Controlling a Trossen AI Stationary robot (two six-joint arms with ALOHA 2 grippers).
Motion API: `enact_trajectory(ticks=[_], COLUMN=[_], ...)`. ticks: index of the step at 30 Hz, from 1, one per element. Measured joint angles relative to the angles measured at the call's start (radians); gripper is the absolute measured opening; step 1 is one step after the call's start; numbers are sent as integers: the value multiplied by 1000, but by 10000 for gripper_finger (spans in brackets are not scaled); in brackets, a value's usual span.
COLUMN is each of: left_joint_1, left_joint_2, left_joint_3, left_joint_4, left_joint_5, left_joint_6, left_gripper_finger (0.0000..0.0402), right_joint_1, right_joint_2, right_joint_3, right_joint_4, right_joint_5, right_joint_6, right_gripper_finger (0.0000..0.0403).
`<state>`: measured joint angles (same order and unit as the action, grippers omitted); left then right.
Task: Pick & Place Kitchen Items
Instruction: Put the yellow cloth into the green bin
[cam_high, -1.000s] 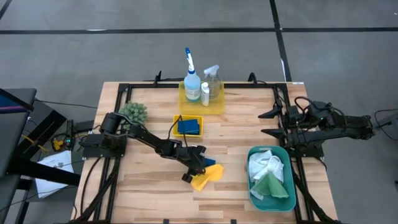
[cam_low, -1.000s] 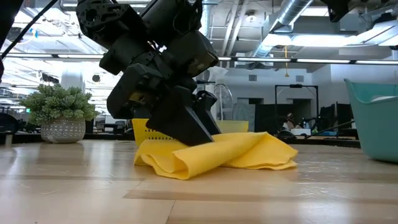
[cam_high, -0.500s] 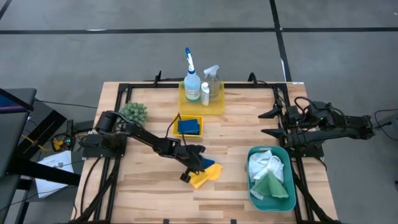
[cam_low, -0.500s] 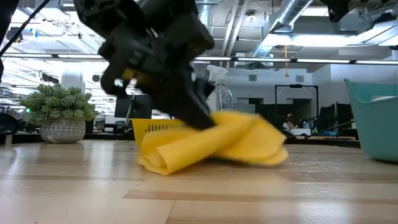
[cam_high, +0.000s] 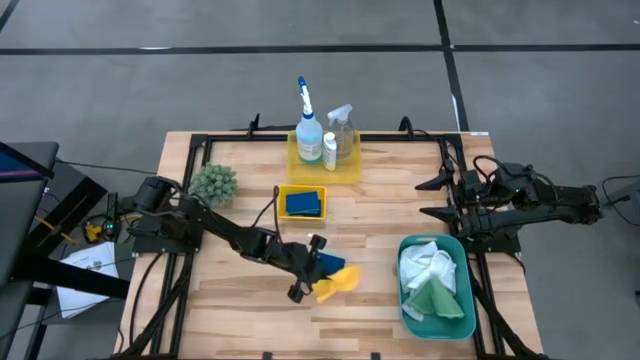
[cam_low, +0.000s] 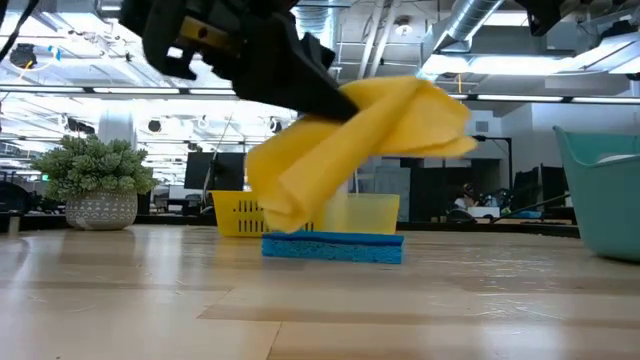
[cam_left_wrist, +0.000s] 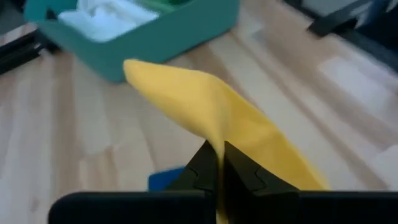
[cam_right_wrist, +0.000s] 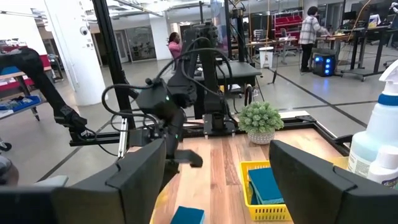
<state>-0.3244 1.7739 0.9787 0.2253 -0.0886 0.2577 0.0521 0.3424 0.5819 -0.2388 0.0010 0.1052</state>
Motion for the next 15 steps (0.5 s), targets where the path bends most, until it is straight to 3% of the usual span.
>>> enact_trajectory(ticks=[8,15], left_joint_1=[-34,-38], left_joint_2=[-56,-221], left_joint_3=[-15,-179], left_joint_4=[-130,-121], left_joint_5=[-188,-400], left_joint_6=[-13,-105], left_gripper_finger=[3,3], right_joint_1=[0,0], right_joint_2=[0,8], right_joint_3=[0,0], right_joint_4=[0,-2], right_joint_5=[0,0], right_joint_6=[-11,-11], right_gripper_finger=[277,277])
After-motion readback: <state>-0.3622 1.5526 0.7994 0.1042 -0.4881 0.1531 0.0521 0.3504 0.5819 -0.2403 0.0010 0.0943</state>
